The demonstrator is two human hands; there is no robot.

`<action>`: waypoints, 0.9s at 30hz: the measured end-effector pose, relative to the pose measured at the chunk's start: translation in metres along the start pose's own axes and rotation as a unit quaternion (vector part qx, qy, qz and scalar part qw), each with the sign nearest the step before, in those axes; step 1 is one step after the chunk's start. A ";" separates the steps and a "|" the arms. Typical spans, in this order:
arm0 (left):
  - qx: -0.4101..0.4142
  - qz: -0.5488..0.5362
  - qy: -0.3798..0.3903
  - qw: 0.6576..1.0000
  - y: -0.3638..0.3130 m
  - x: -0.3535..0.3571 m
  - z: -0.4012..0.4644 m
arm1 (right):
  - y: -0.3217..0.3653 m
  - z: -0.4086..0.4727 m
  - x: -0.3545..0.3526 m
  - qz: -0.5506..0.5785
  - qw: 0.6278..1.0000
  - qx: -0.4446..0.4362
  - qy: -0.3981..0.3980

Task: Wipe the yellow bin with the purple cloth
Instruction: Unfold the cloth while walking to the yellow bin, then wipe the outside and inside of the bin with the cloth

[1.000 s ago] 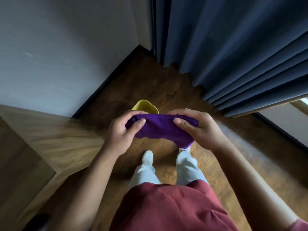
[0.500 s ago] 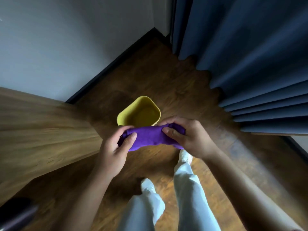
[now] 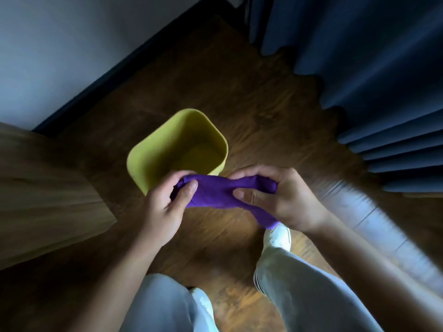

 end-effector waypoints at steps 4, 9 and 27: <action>0.060 0.005 -0.028 0.998 0.039 0.022 0.001 | -0.029 0.023 -0.005 -0.029 1.000 -0.006 -0.001; 0.131 0.015 -0.050 0.990 0.065 0.035 0.004 | -0.046 0.039 -0.008 -0.048 0.998 -0.041 -0.012; 0.136 -0.091 -0.067 0.984 0.093 0.007 -0.004 | 0.005 0.019 0.028 -0.356 0.914 -0.163 -0.109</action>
Point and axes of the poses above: each hand's wrist, its own z-axis towards the middle knuckle, its own x-axis out of the palm, y = z × x, the point moved 1 cm from there along z, towards the middle knuckle, and after that the axes turned 9 degrees about x, right-handed, at the moved point
